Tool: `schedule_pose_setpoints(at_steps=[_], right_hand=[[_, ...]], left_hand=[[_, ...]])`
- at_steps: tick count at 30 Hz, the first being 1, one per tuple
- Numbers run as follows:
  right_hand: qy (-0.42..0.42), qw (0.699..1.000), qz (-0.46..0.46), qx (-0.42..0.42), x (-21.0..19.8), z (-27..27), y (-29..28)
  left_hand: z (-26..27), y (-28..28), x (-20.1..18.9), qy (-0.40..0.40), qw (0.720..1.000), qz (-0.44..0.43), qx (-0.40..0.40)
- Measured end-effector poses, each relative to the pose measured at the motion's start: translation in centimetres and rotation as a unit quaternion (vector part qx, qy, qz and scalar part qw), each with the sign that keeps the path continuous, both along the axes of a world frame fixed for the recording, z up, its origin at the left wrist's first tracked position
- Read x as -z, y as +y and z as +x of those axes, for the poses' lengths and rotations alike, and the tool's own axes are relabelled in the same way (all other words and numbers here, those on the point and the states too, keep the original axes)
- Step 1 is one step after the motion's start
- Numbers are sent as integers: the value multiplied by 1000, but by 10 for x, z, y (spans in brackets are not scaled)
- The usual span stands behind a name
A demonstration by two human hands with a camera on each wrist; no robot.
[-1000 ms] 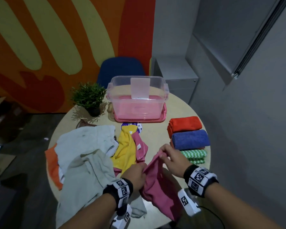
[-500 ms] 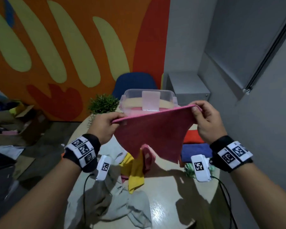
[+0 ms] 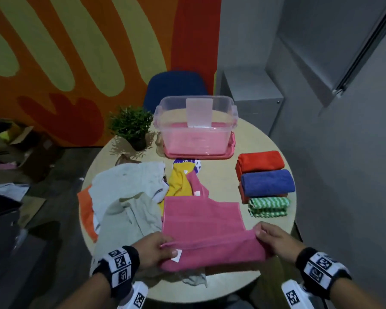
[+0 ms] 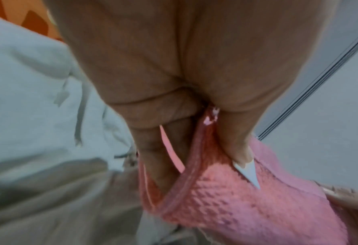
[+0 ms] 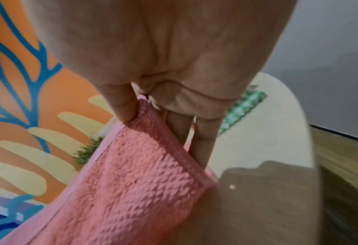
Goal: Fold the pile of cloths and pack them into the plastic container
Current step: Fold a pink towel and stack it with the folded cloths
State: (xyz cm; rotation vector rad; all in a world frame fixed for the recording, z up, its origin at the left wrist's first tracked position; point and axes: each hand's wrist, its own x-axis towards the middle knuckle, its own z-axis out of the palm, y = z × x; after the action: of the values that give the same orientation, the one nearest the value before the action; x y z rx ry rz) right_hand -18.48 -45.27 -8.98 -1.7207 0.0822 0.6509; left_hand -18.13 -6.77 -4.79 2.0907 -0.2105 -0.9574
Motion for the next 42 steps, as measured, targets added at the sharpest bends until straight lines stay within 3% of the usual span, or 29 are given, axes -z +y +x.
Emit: schedule_pose_setpoints(at_steps=[2, 6, 10, 13, 16, 19, 23, 25, 29, 31, 34, 36, 42], right_hand=[[31, 999, -29, -8, 14, -10, 0], [62, 997, -54, -2, 21, -3, 3], [-1, 986, -169, -5, 22, 27, 15], [-44, 973, -222, 47, 26, 48, 24], [-74, 958, -266, 80, 32, 57, 35], [-121, 932, -340, 34, 44, 45, 39], [-152, 924, -350, -33, 54, 20, 40], [-137, 925, -342, -95, 57, 8, 38], [-110, 904, -362, -199, 62, -3, 29], [-106, 915, -345, -182, 65, -3, 25], [-87, 936, -315, -132, 64, 1, 26], [-79, 941, -314, -100, 64, 6, 29], [-37, 936, -350, 12, 60, 32, 43]], left_hand=[[-4, -6, 7, 16, 1000, -12, -2], [12, -5, 28, 5, 992, -37, -117], [44, -5, 40, -75, 982, -3, -171], [68, -12, 48, -140, 969, 56, -194], [78, -20, 59, -155, 959, 113, -207], [76, -21, 71, -174, 954, 145, -194], [56, -18, 76, -210, 947, 119, -213], [45, -12, 77, -229, 951, 106, -178], [28, 2, 81, -206, 972, 110, 3], [24, 7, 87, -192, 974, 123, -12], [27, 14, 93, -157, 973, 113, -125], [35, 15, 95, -144, 970, 117, -160], [71, -5, 81, -169, 961, 126, -177]])
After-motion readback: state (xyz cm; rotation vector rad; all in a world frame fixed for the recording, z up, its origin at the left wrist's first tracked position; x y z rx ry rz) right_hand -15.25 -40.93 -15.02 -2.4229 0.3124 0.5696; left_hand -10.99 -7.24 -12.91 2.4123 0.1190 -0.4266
